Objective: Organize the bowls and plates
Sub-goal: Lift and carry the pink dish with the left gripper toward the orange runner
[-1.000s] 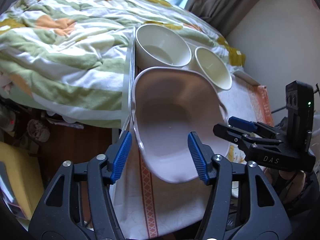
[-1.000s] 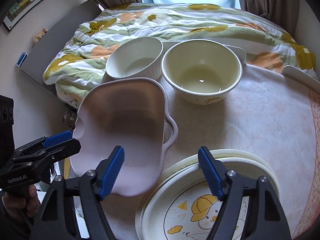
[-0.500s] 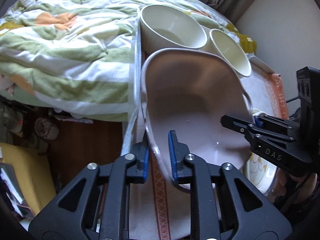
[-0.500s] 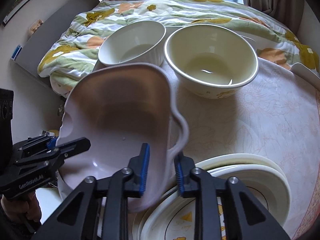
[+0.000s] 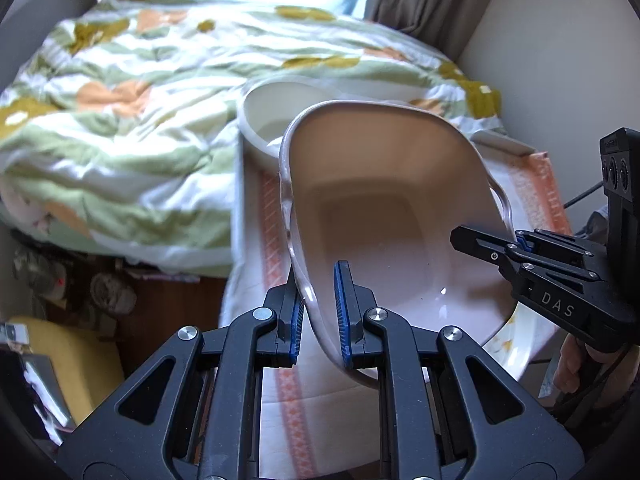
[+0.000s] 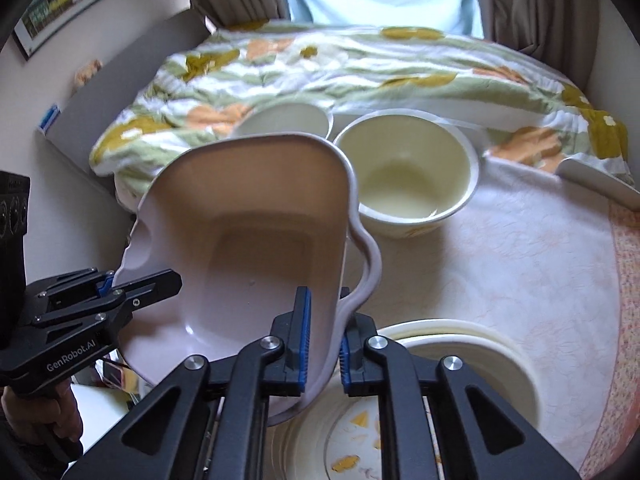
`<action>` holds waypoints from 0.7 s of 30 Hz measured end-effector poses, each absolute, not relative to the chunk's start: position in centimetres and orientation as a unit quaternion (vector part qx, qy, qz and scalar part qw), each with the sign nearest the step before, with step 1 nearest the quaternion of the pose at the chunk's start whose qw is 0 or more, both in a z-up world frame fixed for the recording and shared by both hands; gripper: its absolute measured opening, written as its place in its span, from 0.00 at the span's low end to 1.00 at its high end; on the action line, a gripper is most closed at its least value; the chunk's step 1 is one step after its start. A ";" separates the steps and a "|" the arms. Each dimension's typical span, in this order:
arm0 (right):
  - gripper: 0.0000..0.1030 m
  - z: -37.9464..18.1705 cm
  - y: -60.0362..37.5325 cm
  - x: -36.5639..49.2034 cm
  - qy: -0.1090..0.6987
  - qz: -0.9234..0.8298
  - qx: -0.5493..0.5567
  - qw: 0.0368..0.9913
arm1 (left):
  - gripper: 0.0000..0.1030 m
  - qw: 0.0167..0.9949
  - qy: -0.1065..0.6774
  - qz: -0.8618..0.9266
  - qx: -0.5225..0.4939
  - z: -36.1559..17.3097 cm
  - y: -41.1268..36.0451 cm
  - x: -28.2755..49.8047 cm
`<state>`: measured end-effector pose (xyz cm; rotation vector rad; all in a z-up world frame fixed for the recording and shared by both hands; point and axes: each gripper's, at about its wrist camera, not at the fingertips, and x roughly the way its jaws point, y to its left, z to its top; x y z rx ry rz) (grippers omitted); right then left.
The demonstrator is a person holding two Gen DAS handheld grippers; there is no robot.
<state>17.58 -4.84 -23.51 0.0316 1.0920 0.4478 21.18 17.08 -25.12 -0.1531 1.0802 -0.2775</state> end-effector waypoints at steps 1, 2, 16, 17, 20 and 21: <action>0.11 -22.9 -5.6 17.4 0.508 0.211 0.020 0.835 | 0.12 0.850 0.505 -0.134 -0.069 -24.4 16.2 21.0; 0.11 -22.3 -6.6 17.1 0.501 0.210 0.022 0.839 | 0.12 0.852 0.500 -0.136 -0.067 -23.8 15.4 20.8; 0.11 -20.2 -27.1 14.1 0.484 0.179 0.038 0.856 | 0.12 0.852 0.491 -0.171 -0.062 -22.0 -6.4 18.0; 0.11 -20.4 -28.4 14.0 0.486 0.176 0.036 0.855 | 0.12 0.851 0.492 -0.174 -0.063 -22.3 -8.0 17.9; 0.11 -21.9 -33.4 14.0 0.498 0.163 0.035 0.851 | 0.12 0.844 0.500 -0.182 -0.063 -24.0 -12.8 17.8; 0.11 -22.3 -34.8 14.1 0.502 0.159 0.035 0.849 | 0.12 0.842 0.503 -0.185 -0.065 -24.6 -14.2 17.8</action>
